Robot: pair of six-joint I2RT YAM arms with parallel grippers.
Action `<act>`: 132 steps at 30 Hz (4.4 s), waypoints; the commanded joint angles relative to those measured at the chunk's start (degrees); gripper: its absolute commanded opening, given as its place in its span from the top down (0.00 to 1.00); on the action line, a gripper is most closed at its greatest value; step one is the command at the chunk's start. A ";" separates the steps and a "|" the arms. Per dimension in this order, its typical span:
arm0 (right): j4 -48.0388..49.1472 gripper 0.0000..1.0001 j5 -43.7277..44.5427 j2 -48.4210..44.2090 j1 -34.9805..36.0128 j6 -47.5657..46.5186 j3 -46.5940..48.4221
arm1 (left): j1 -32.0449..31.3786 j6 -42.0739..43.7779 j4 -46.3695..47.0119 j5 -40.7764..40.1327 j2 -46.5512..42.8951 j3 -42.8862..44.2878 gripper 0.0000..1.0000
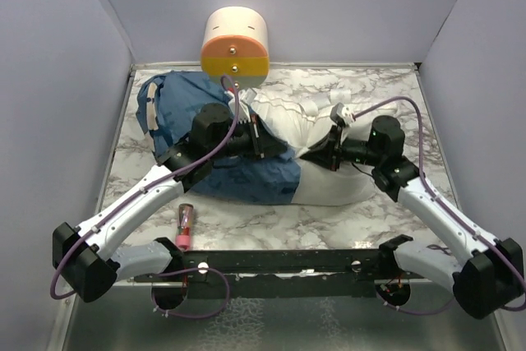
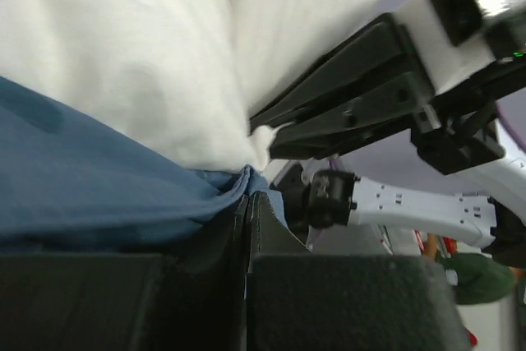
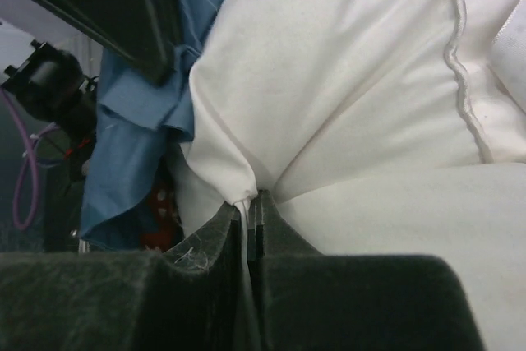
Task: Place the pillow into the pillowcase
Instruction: Stuff the pillow into the pillowcase.
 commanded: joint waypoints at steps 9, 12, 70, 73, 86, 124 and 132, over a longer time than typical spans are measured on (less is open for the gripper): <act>-19.86 0.44 -7.61 -10.04 1.91 -2.52 15.27 | -1.28 -2.51 -5.99 11.29 -7.40 -3.78 1.00; -26.13 0.26 -5.05 -5.00 1.91 -5.42 28.19 | -1.28 -2.76 -5.73 12.06 -7.71 -4.95 1.00; -13.98 0.99 9.13 -8.87 10.78 -11.07 3.28 | 4.70 1.36 -34.70 -14.08 -15.58 16.37 0.41; -13.99 0.99 8.44 -8.39 10.87 -10.23 2.62 | 4.70 3.73 -47.78 -17.61 -7.27 26.73 0.45; -14.07 0.99 8.04 -6.69 11.05 -9.66 1.87 | 4.61 6.43 -53.68 -21.05 3.37 22.70 0.66; -11.92 0.67 7.80 3.83 21.07 -5.87 8.69 | 7.38 2.71 -20.00 9.01 -1.99 -10.00 1.00; -23.27 0.11 18.76 0.81 21.07 -10.02 22.34 | 8.94 10.84 -13.09 9.53 -8.69 -17.03 1.00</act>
